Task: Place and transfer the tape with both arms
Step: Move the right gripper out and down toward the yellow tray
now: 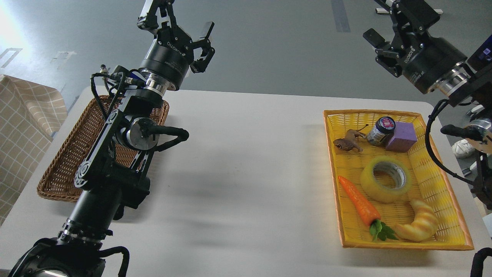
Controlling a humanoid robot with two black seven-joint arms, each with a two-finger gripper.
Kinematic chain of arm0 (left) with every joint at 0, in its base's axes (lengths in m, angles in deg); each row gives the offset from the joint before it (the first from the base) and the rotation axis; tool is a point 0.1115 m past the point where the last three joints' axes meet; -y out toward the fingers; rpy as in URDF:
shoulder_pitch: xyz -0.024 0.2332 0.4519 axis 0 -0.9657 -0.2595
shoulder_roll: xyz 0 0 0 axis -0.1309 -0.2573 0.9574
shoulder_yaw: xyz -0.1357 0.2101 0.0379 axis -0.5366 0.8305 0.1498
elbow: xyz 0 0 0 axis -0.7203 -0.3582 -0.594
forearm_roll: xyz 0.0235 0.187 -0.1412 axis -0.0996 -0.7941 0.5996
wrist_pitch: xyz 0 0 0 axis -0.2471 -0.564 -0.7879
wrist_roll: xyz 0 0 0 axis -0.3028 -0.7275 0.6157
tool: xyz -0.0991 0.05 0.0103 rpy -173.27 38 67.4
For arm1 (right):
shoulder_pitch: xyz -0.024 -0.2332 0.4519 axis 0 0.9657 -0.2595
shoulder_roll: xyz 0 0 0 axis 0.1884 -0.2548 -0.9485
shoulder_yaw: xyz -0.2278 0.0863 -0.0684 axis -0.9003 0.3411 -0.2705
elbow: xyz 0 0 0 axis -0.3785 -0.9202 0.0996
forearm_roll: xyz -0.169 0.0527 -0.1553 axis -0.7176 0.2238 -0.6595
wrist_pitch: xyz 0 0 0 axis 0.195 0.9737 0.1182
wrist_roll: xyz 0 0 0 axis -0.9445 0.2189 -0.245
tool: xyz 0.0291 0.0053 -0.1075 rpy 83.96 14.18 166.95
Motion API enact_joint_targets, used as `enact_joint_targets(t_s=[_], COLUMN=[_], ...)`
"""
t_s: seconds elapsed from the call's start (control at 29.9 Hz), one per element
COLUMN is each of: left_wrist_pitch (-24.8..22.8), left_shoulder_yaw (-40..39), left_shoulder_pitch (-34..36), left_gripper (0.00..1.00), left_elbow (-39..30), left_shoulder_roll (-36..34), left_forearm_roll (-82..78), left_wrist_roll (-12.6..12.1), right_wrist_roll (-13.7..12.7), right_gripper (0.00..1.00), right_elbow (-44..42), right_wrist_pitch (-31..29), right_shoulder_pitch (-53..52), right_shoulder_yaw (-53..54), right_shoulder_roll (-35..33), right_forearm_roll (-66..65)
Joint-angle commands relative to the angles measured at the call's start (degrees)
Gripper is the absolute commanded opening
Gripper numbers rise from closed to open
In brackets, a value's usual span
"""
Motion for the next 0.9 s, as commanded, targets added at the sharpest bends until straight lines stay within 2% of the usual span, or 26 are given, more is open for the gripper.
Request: enact_joint_targets(t_s=[0.0,0.17,0.23,0.4,0.63,0.8,0.87], left_wrist_pitch=[0.01,0.09,0.09,0.01,0.00,0.00,0.00], left_shoulder_yaw=[0.01,-0.08,-0.08,-0.70,-0.70,-0.61,-0.70], left_shoulder_pitch=[0.01,0.01,0.01,0.01,-0.43,-0.43,-0.52], left_gripper=[0.98,0.98,0.98,0.98,0.98,0.98,0.98], left_elbow=[-0.01,-0.01,-0.01,-0.01,-0.01,-0.01,-0.01], left_shoulder_roll=[0.00,0.00,0.00,0.00,0.00,0.00,0.00], left_forearm_roll=[0.00,0.00,0.00,0.00,0.00,0.00,0.00], left_wrist_roll=[0.00,0.00,0.01,0.00,0.00,0.09,0.09], right_wrist_roll=[0.00,0.00,0.00,0.00,0.26,1.67,2.98], right_gripper=[1.00,1.00,1.00,1.00,1.00,1.00,1.00], right_elbow=[2.73,4.32,4.23,3.44,3.79,3.88,3.53], right_wrist_pitch=[0.02,0.02,0.02,0.02,0.02,0.02,0.02], right_shoulder_pitch=[1.53,3.29,4.34,8.91,11.73,11.91,11.82], right_shoulder_yaw=[-4.11,-4.83,-5.53,-5.62,-4.57,-2.20,-2.19], right_shoulder_roll=[-5.13,-7.08,-11.10,-16.30,-17.89,-20.26,-22.45], right_forearm_roll=[-5.70,-12.48,-14.94,-20.47,-20.57,-18.38,-18.20])
